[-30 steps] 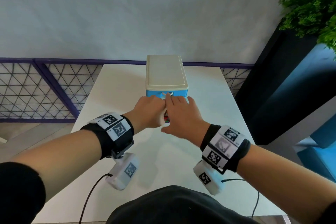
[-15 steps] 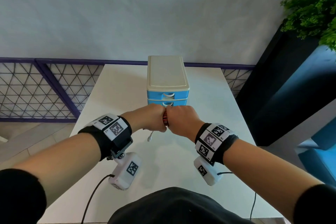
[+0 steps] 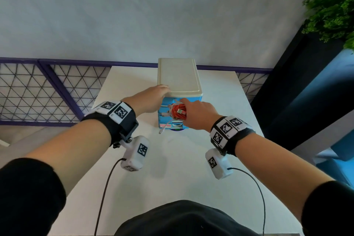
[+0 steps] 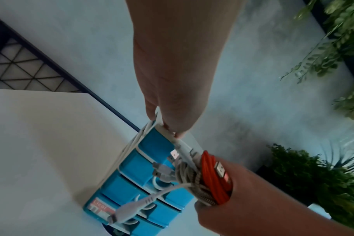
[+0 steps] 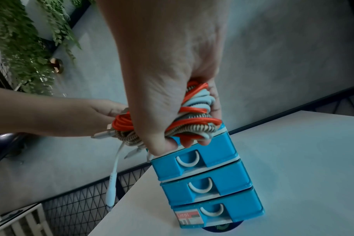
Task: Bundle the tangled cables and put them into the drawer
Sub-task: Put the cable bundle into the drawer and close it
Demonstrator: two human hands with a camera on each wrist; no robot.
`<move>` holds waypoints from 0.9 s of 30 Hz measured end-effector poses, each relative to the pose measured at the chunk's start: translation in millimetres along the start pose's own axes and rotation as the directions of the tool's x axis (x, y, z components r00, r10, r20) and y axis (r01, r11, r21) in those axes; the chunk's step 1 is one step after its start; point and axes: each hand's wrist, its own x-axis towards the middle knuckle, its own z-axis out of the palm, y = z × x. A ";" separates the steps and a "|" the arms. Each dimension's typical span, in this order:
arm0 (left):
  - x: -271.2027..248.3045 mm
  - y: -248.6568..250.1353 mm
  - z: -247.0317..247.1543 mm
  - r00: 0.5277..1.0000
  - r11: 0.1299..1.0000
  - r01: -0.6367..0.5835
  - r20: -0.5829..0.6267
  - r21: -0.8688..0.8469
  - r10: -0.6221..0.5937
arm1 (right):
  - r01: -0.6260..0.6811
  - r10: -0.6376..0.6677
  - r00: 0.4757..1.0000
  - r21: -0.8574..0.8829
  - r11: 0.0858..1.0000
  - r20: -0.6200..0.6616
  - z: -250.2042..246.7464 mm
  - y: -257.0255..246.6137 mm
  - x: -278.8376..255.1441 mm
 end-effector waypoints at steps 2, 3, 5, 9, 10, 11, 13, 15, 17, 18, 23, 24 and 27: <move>3.2 -2.3 3.2 1.000 0.999 -0.007 0.006 0.035 0.006 | -0.017 0.017 1.000 0.013 1.000 0.006 -0.3 0.7 8.4; 5.9 -4.6 3.6 1.000 0.999 -0.003 -0.004 0.043 0.003 | -0.021 0.021 1.000 0.013 1.000 0.010 0.6 1.2 12.2; 10.9 -9.3 3.0 1.000 0.998 -0.005 -0.019 0.066 0.006 | -0.028 0.028 0.999 0.013 1.000 0.033 2.9 2.4 17.4; 16.6 -13.1 -0.8 0.999 0.991 -0.023 -0.019 0.130 0.026 | -0.041 0.037 0.998 0.079 0.996 0.046 2.2 5.0 21.4; 17.8 -13.0 -1.0 0.999 0.991 -0.023 -0.028 0.133 0.027 | -0.038 0.033 0.998 0.096 0.995 0.052 0.4 5.1 20.9; 18.9 -13.0 -1.2 0.999 0.991 -0.022 -0.044 0.130 0.028 | -0.032 0.025 0.998 0.106 0.994 0.062 -1.2 5.4 19.9; 21.6 -13.7 -1.4 0.996 0.993 -0.024 -0.079 0.114 0.033 | -0.024 0.013 0.996 0.120 0.992 0.090 -3.8 6.3 14.6; 23.7 -13.2 -2.4 0.994 0.993 -0.028 -0.102 0.115 0.040 | -0.013 -0.006 0.990 0.134 0.991 0.138 -6.9 6.5 5.9; 25.6 -11.3 -3.9 0.993 0.990 -0.023 -0.113 0.140 0.039 | 0.007 -0.036 0.980 0.145 0.989 0.196 -11.2 5.5 -2.0; 26.5 -9.8 -3.8 0.993 0.988 -0.016 -0.112 0.156 0.034 | 0.014 -0.049 0.973 0.156 0.988 0.226 -15.8 5.1 -6.2; 27.9 -2.1 -1.6 0.997 0.970 -0.015 -0.069 0.243 0.032 | -0.031 -0.103 0.926 0.346 0.938 0.363 -56.7 13.9 -20.8; 27.3 -1.4 -0.6 0.998 0.967 -0.013 -0.052 0.253 0.028 | -0.053 -0.090 0.927 0.363 0.930 0.365 -65.7 17.1 -22.3; 24.6 -2.2 3.6 1.000 0.955 -0.028 0.019 0.296 0.024 | -0.113 0.015 0.960 0.334 0.936 0.281 -84.6 26.6 -18.3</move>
